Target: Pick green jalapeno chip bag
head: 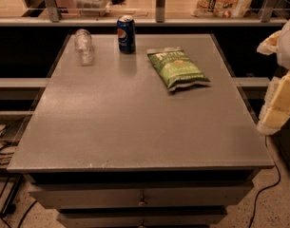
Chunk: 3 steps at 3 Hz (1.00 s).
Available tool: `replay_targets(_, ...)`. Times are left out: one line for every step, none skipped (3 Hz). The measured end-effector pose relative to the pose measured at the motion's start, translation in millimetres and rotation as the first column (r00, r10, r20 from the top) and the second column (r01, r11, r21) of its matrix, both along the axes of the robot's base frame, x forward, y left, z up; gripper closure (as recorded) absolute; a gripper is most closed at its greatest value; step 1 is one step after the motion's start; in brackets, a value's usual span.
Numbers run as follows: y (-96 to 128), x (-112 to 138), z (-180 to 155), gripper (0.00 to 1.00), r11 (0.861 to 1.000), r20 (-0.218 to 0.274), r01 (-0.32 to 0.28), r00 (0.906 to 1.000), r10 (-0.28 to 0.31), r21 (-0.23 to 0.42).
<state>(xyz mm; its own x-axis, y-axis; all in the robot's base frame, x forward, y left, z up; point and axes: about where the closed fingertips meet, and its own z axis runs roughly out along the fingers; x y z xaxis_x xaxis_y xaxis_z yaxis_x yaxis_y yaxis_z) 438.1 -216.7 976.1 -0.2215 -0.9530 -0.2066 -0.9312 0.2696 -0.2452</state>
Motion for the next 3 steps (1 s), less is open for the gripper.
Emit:
replay_targets(0.3, 0.4, 1.0, 0.00, 1.000, 0.005, 0.000, 1.0000, 0.000, 0.003)
replay_targets(6.5, 12.5, -1.8, 0.00, 0.998, 0.025, -0.025, 0.9994, 0.023, 0.063)
replay_targets(13.3, 34.6, -6.2, 0.00, 0.988, 0.059, -0.022, 0.9982, 0.013, 0.156)
